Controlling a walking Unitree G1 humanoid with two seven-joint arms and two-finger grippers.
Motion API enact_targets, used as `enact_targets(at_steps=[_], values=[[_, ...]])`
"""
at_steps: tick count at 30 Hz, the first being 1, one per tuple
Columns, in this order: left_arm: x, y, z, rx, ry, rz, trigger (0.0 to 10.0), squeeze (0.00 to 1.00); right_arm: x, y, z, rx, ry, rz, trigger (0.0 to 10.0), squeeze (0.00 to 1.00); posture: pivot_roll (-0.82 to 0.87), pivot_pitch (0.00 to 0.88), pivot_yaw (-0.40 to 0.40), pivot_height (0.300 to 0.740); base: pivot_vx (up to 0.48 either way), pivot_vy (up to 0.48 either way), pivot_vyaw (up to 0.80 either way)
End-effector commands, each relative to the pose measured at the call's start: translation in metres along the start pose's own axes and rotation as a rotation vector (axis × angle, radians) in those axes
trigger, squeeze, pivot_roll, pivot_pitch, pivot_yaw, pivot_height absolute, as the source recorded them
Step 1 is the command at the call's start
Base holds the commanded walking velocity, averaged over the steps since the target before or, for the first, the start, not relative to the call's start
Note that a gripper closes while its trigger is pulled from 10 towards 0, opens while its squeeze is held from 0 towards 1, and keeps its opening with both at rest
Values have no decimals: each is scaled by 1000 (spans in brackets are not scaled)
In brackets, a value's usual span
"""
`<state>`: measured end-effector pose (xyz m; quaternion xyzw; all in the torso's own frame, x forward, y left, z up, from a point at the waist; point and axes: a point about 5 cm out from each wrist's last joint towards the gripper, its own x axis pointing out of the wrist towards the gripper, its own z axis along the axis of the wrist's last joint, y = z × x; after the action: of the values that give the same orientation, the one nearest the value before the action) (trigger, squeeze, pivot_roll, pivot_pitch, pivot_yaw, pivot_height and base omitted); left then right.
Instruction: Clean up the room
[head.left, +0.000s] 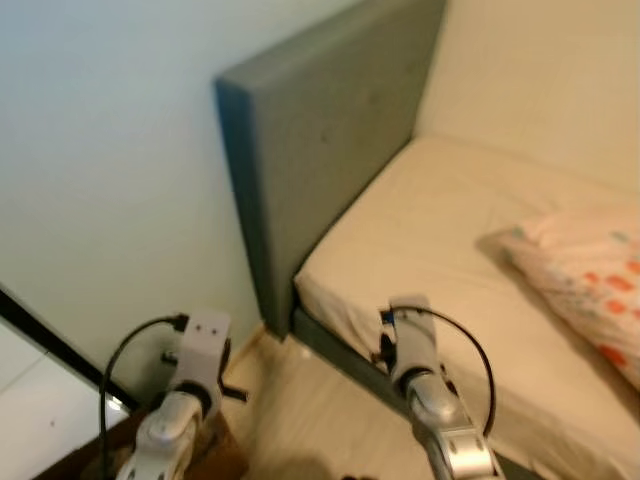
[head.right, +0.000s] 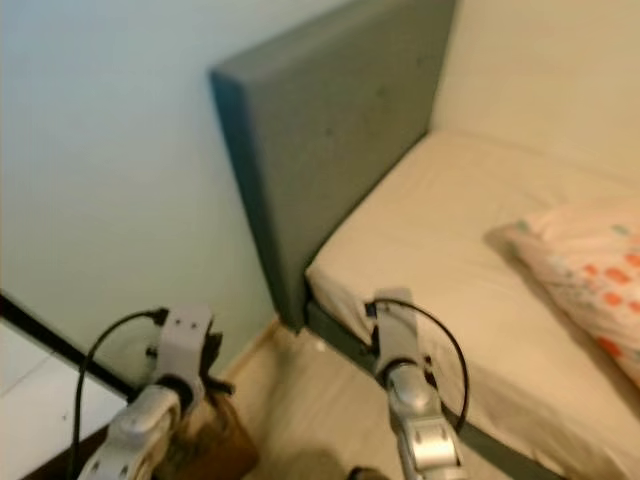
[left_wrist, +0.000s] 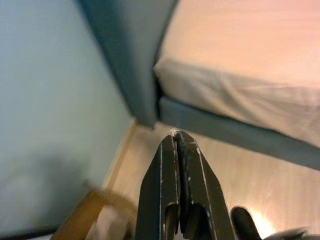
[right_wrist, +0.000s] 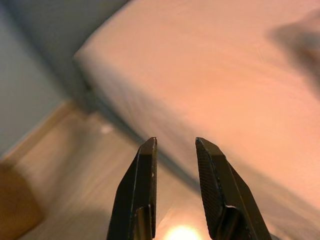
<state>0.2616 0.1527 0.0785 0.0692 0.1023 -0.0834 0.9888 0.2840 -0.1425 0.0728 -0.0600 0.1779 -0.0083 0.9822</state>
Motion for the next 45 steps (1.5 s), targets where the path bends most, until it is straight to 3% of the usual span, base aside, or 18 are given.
enact_targets(at_steps=[1,5,11,20,28,36,45], values=[[-3,-1,-6,-19,28,-12,10000,0,-3,4,-8,3,36,8,10000,0,-38,185,13,740,0,0,-800],[-3,-3,-9,-70,60,-13,10000,0,-3,2,-5,0,29,5,10000,0,-44,171,7,740,0,0,-800],[-3,-4,-8,-81,57,-19,10000,0,-2,1,-3,-5,22,6,10000,0,-43,165,4,740,0,0,-800],[-2,-3,-4,-4,-1,-25,10000,0,-1,2,-2,-12,19,13,10000,0,-44,141,-4,740,0,0,-800],[-1,-6,-2,-54,-10,-25,10000,0,-1,0,-3,-17,21,15,10000,0,-46,133,-10,740,0,0,-800],[1,-5,-1,-50,-21,8,10000,0,0,-1,-1,-36,14,18,10000,0,-48,135,-14,740,0,0,-800],[3,-3,3,-63,-44,24,10000,0,1,0,8,-38,-49,50,10000,0,-50,128,-17,740,0,0,-155]])
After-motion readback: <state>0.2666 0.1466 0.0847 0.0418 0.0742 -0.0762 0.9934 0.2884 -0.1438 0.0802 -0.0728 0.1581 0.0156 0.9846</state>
